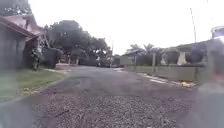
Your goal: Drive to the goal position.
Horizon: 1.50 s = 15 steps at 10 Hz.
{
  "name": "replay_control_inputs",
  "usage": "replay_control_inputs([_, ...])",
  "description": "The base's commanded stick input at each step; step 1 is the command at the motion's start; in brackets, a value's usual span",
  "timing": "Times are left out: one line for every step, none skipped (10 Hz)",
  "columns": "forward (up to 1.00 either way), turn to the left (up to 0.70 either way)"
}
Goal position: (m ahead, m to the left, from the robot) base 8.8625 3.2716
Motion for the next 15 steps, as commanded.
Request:
replay_control_inputs([0.70, 0.00])
replay_control_inputs([0.70, 0.00])
replay_control_inputs([0.70, 0.00])
replay_control_inputs([0.70, 0.00])
replay_control_inputs([0.70, 0.00])
replay_control_inputs([0.70, 0.00])
replay_control_inputs([0.70, 0.00])
replay_control_inputs([0.70, 0.00])
replay_control_inputs([0.70, 0.00])
replay_control_inputs([0.70, 0.00])
replay_control_inputs([0.70, 0.00])
replay_control_inputs([0.70, 0.00])
replay_control_inputs([0.70, 0.00])
replay_control_inputs([0.70, 0.00])
replay_control_inputs([0.70, 0.00])
